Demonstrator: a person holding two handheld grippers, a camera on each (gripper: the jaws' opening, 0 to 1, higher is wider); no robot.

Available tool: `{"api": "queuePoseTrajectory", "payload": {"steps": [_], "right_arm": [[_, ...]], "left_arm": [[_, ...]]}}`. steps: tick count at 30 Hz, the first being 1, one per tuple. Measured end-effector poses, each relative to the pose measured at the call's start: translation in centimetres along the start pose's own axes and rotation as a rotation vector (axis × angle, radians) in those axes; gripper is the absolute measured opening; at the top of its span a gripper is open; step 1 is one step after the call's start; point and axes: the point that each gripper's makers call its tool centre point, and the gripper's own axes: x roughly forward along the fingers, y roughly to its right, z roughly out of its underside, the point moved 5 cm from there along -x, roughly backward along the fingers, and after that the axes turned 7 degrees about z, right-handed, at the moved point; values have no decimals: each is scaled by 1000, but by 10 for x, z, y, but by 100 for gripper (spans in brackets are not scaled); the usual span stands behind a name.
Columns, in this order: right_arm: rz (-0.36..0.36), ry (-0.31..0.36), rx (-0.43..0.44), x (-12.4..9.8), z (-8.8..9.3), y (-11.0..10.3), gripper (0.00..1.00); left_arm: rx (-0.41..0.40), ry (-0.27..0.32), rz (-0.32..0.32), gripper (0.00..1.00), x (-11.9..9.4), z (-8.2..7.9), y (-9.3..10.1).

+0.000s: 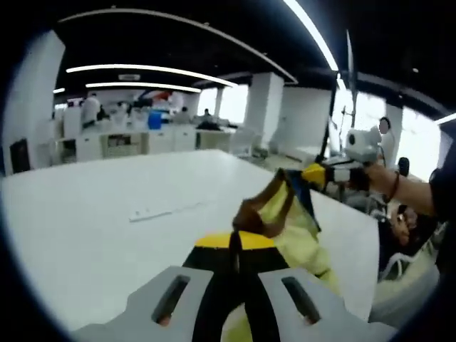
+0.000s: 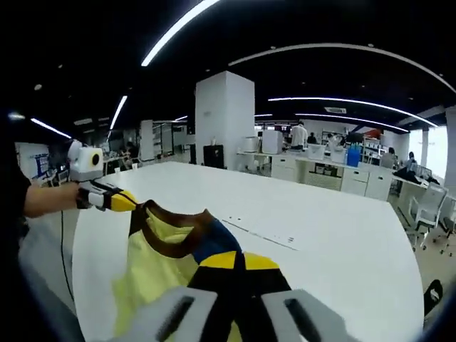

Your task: Fold the garment on the visible template until the final outline fits inside the template.

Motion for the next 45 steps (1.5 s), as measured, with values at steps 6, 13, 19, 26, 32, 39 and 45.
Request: {"api": "queuePoseTrajectory", "payload": {"steps": [6, 13, 19, 26, 32, 39, 45], "right_arm": [[65, 51, 13, 1, -16, 5, 0], [104, 71, 17, 10, -24, 12, 0], [126, 57, 18, 18, -27, 21, 0], [188, 56, 36, 40, -25, 36, 0], [253, 44, 68, 73, -8, 54, 0], [299, 14, 140, 108, 19, 73, 0], [328, -23, 194, 136, 46, 93, 0]], "left_arm": [[44, 40, -26, 0, 4, -25, -5], [62, 37, -49, 0, 15, -36, -15], [59, 23, -51, 0, 28, -41, -25], [45, 28, -79, 0, 50, -48, -44], [86, 11, -135, 0, 80, -39, -64], [65, -20, -178, 0, 117, -17, -96], [-6, -63, -179, 0, 144, 11, -122]]}}
